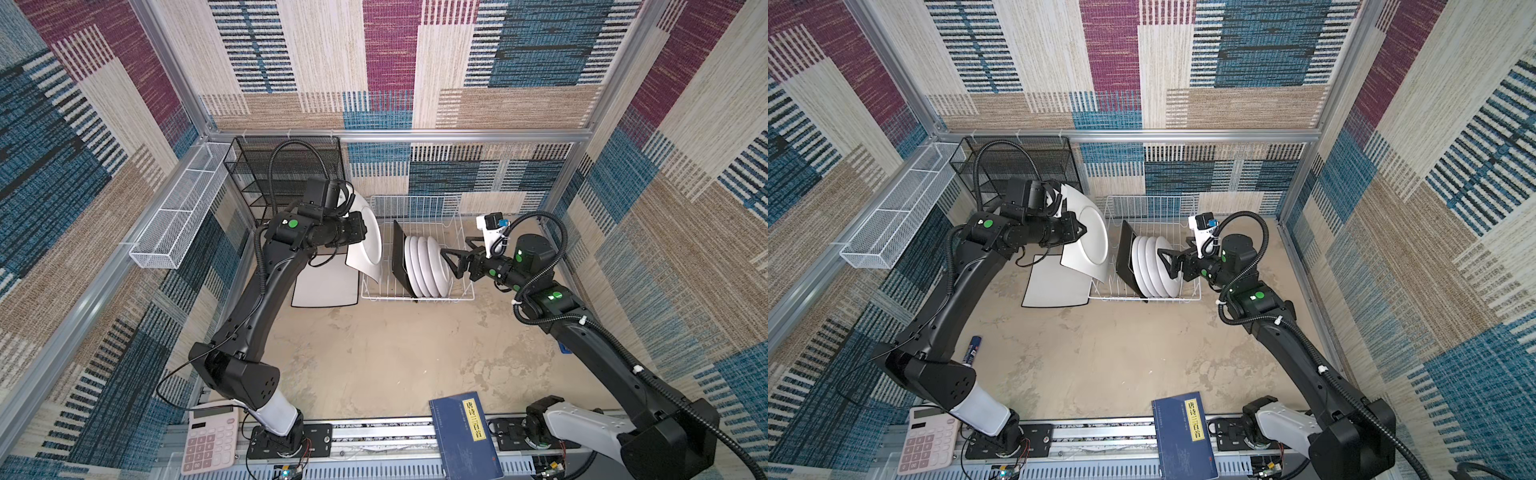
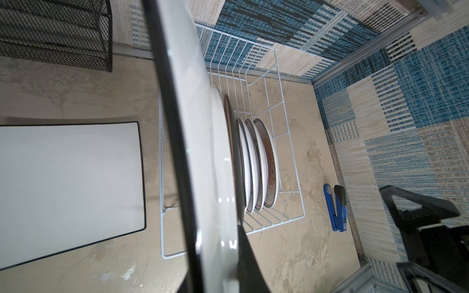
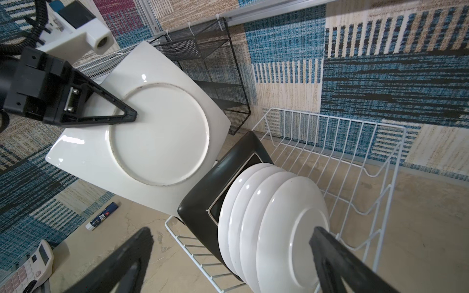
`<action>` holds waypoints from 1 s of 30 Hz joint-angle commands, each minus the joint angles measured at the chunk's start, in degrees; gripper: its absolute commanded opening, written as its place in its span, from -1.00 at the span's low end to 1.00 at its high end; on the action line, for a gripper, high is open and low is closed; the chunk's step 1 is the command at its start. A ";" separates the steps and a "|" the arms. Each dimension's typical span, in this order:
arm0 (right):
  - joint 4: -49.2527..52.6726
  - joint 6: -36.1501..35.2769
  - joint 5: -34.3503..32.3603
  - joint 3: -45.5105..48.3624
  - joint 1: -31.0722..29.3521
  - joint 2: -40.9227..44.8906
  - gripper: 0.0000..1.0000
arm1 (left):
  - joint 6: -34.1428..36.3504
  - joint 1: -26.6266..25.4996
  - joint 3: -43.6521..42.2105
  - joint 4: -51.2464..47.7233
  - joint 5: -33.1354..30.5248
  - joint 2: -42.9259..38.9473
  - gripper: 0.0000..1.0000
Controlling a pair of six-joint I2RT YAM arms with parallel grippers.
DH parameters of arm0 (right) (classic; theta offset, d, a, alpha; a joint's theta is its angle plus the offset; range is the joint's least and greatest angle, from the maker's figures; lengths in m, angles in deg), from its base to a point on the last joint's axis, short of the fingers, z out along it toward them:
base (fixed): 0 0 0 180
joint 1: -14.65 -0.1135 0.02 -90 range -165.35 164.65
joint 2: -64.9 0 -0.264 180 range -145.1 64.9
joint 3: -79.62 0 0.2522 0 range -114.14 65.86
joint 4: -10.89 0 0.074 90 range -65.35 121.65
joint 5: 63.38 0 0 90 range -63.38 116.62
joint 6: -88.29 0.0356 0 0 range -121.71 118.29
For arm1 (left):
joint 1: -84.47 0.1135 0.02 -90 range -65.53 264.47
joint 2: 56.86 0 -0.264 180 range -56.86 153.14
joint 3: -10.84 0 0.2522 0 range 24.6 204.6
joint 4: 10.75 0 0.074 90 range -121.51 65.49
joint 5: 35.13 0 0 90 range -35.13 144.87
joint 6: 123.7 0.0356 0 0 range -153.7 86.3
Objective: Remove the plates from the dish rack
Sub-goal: 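Lift the plate out of the rack with the left gripper toward the right gripper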
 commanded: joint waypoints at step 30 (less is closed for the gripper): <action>1.93 11.65 6.78 -9.18 0.85 -8.07 0.99 | 35.80 -3.13 -13.87 14.12 -6.78 -16.78 -1.00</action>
